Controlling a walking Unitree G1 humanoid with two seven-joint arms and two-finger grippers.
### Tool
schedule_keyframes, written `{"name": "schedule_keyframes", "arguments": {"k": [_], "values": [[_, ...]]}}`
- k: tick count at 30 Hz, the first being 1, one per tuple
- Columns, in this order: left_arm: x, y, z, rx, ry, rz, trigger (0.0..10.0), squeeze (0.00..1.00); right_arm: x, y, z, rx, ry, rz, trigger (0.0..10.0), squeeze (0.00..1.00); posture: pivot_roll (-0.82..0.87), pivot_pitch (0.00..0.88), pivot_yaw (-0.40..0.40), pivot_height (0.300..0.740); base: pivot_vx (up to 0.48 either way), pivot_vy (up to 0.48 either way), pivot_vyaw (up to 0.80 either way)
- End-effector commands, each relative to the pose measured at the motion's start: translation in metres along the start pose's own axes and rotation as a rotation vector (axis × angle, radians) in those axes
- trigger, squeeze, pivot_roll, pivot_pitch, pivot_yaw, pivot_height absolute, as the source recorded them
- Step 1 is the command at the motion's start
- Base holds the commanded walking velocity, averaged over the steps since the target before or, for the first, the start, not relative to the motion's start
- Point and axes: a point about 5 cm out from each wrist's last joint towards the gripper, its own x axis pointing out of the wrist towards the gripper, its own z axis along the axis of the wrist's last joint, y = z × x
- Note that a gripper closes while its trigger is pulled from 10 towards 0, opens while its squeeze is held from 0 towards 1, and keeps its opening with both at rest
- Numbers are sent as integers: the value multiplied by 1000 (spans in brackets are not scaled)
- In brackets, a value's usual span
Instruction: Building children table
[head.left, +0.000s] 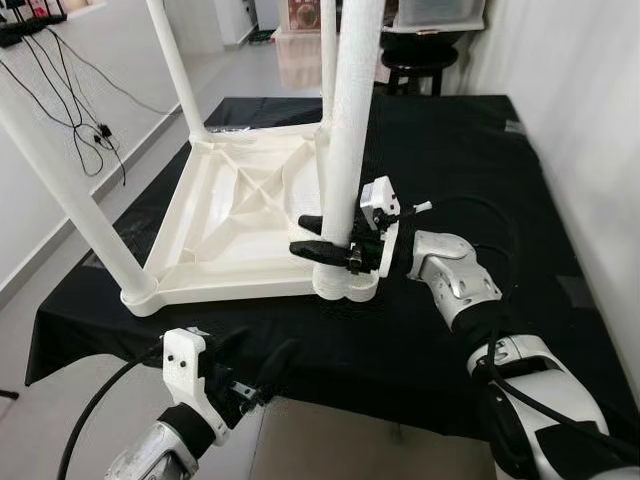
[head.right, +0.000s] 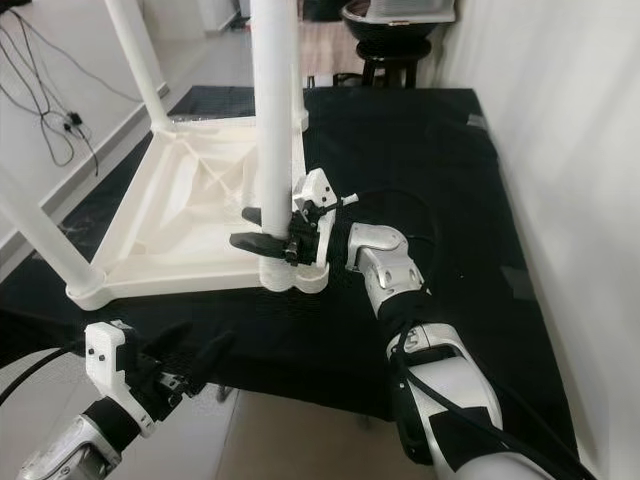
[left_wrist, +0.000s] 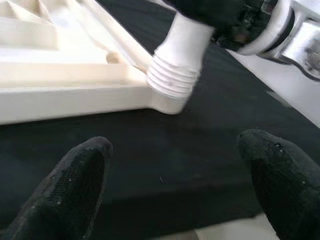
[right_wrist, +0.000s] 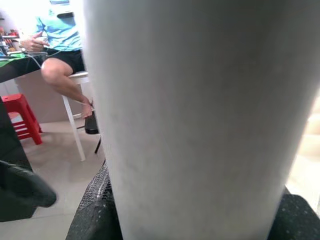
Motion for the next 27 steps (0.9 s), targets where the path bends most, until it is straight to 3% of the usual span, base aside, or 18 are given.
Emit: {"name": "schedule_keyframes", "arguments": {"k": [1, 6, 16, 24, 27], "values": [[-3, -1, -1, -3, 23, 4, 10000, 0, 4, -1, 9, -11, -8, 24, 10000, 0, 111, 219, 79, 740, 0, 0, 0], [-11, -18, 7, -28, 10, -12, 10000, 0, -6, -11, 22, 6, -39, 12, 10000, 0, 111, 268, 71, 740, 0, 0, 0], [-18, -30, 12, -56, 14, -16, 10000, 0, -25, -25, 41, 49, -127, -24, 10000, 0, 118, 292, 77, 740, 0, 0, 0], [-23, -33, 14, -67, 31, -10, 10000, 0, -24, -19, 24, 33, -20, 28, 10000, 0, 133, 292, 87, 740, 0, 0, 0], [-25, -35, 16, -71, 40, -2, 10000, 0, -16, -18, 12, -68, 129, -24, 10000, 0, 131, 294, 89, 740, 0, 0, 0]]}}
